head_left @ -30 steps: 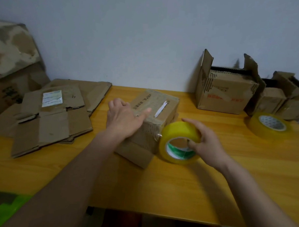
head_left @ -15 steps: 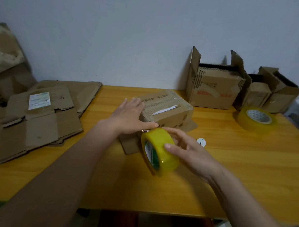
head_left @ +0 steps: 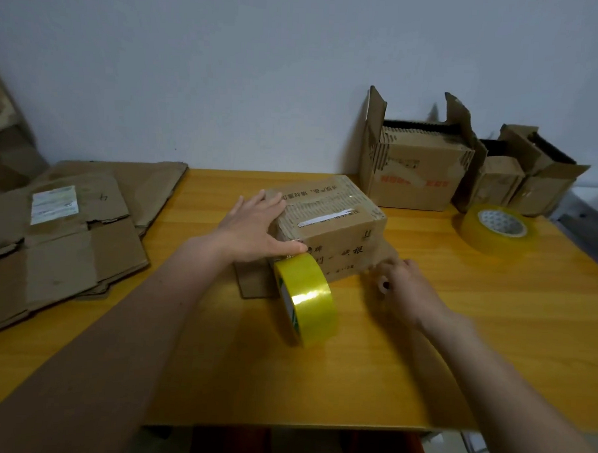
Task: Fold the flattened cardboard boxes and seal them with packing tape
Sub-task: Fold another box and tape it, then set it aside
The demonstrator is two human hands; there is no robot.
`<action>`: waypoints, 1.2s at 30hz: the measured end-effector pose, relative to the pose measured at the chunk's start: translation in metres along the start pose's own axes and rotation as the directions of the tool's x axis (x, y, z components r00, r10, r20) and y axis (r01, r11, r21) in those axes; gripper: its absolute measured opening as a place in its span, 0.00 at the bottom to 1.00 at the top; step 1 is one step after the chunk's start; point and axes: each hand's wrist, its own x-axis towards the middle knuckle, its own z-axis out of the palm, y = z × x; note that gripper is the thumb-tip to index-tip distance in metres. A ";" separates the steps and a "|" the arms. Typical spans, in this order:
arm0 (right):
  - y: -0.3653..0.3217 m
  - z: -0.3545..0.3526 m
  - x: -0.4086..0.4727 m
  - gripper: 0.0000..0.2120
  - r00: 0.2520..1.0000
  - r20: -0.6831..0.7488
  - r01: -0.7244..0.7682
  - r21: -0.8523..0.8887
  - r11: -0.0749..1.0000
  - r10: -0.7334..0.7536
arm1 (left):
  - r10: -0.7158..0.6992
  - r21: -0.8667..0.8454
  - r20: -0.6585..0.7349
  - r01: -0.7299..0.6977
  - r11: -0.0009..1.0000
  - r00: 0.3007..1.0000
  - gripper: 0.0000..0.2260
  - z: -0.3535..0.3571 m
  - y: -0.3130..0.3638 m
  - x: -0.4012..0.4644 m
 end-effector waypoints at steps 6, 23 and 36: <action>0.019 -0.002 0.010 0.20 0.989 0.147 0.018 -0.029 0.999 -0.013 | 0.010 0.003 0.040 -0.010 1.000 0.999 0.43 -0.005 0.001 0.003; -0.091 -0.034 0.011 0.14 0.906 -0.281 0.423 0.549 0.721 -0.317 | -0.409 -0.929 0.011 0.160 0.333 0.913 0.52 0.046 0.013 -0.023; -0.091 -0.026 0.022 0.15 0.902 -0.303 0.428 0.532 0.730 -0.308 | -0.027 -0.888 0.266 0.256 0.383 0.964 0.29 0.059 0.014 -0.039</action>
